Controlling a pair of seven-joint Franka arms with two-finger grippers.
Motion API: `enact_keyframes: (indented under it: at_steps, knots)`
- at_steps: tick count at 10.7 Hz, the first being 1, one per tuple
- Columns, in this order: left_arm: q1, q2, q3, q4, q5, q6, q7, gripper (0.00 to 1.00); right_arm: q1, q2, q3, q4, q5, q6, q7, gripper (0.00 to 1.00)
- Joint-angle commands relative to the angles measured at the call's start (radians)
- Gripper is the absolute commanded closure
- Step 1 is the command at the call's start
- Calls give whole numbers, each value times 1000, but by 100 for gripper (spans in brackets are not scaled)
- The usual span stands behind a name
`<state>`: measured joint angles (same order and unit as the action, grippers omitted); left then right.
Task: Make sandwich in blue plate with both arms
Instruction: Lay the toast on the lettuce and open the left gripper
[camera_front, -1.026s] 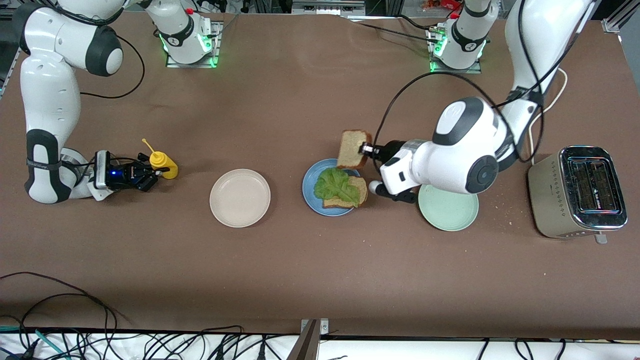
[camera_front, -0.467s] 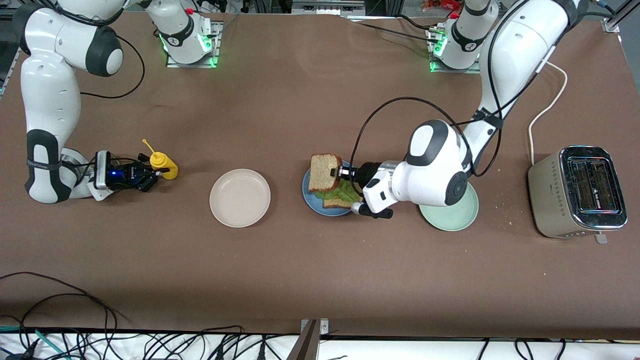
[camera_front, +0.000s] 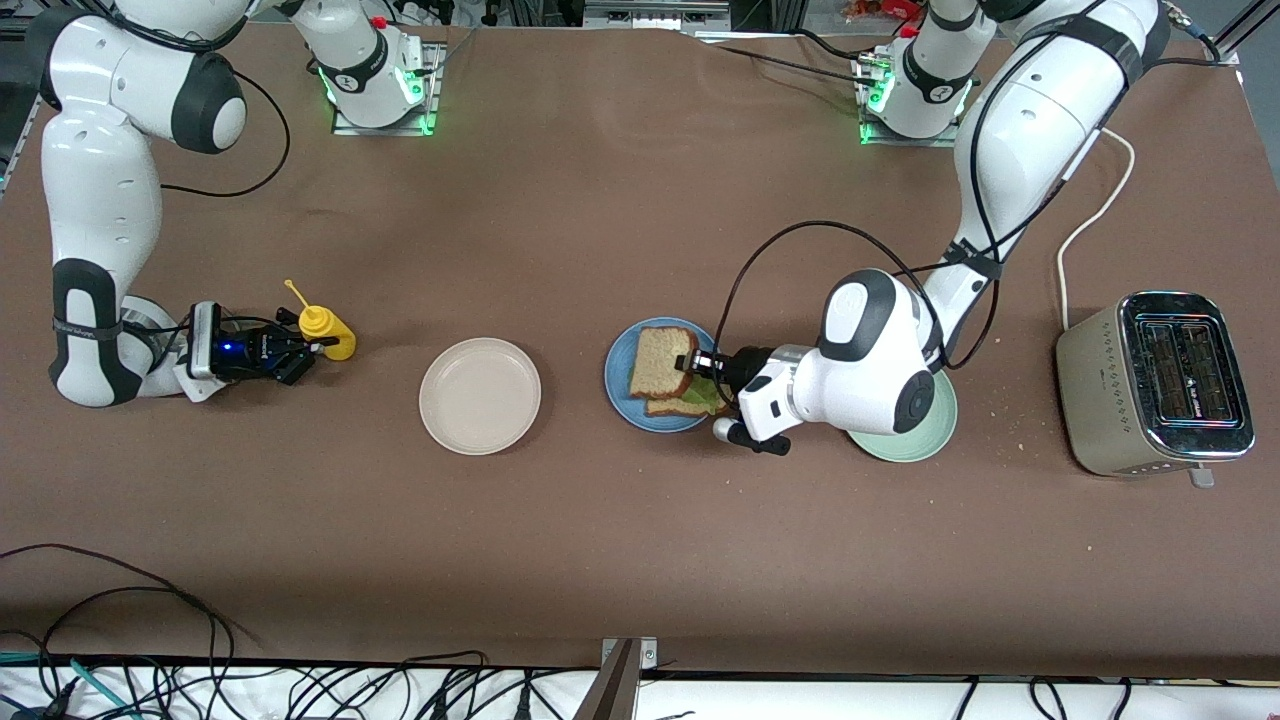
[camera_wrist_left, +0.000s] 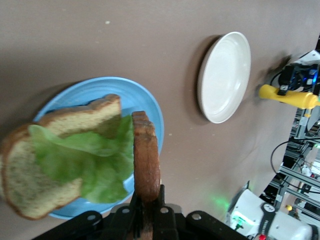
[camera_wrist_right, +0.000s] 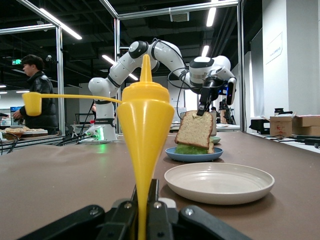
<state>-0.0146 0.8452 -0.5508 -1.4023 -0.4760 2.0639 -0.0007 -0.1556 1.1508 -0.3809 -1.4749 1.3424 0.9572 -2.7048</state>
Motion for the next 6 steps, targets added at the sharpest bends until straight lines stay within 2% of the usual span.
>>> enact_keyframes:
  at_steps: [1,4,5,6]
  knots:
    - [19,9,19,-36,-19,-7,111,0,-15,49,0,30,31,-18,-15,92]
    - [51,-3,25,-46,-9,-11,139,0,-13,49,4,30,31,-18,-12,83]
    - [64,-6,25,-41,40,-31,137,0,-13,49,4,30,31,-18,-10,76]
    - [79,-20,25,-38,106,-51,137,0,-12,47,4,30,32,-18,-10,75]
